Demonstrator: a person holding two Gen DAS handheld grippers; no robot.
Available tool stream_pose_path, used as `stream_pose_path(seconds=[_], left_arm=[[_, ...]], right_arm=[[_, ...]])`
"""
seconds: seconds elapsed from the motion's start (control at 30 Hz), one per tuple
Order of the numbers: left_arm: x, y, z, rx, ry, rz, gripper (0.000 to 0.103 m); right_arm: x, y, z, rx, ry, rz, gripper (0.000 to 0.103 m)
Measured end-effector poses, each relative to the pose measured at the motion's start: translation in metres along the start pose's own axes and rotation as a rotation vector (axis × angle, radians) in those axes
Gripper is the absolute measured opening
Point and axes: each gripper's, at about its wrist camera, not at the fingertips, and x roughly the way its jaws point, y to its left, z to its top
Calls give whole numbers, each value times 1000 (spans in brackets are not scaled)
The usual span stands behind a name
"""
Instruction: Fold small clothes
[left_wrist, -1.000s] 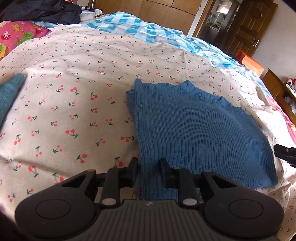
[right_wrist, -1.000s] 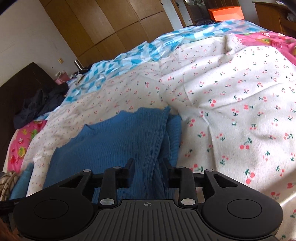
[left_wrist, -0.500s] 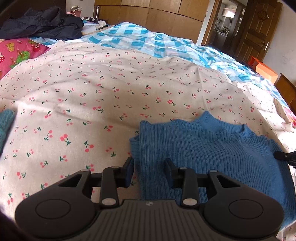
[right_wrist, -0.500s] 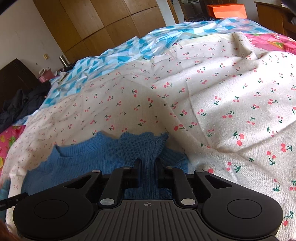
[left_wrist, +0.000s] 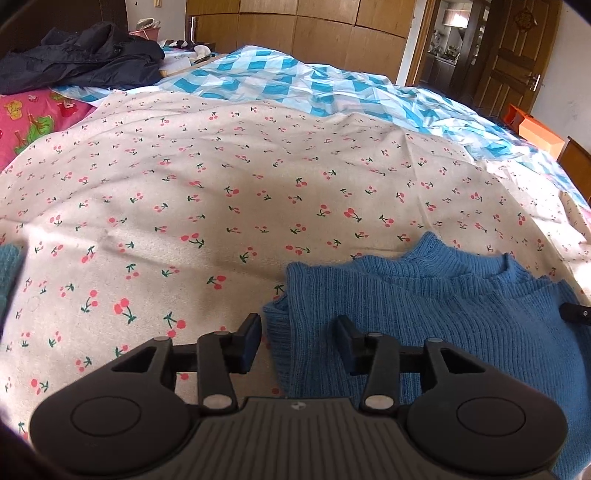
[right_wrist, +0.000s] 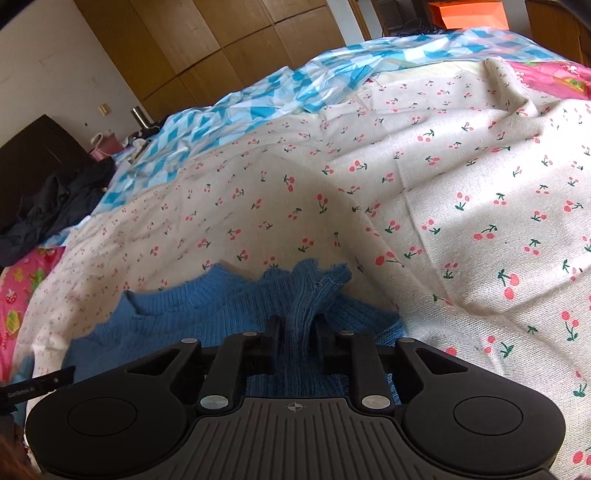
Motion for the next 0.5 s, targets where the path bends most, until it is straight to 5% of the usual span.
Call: stream_pose_path(seconds=[0.03, 0.1, 0.13, 0.23, 0.5], left_arm=[[1, -1, 1, 7, -1, 9, 46], [-1, -2, 4, 1, 2, 4, 16], [-3, -1, 5, -13, 6, -9, 16], [-19, 3, 3, -38, -25, -50, 15], [-113, 17, -7, -184, -83, -319, 14]], right_arm=[[2, 1, 1, -16, 6, -16, 22], [6, 4, 4, -43, 18, -38, 17], [5, 4, 5, -44, 19, -38, 9], [-17, 5, 9, -23, -20, 13, 7], [-138, 21, 0, -11, -170, 233, 7]])
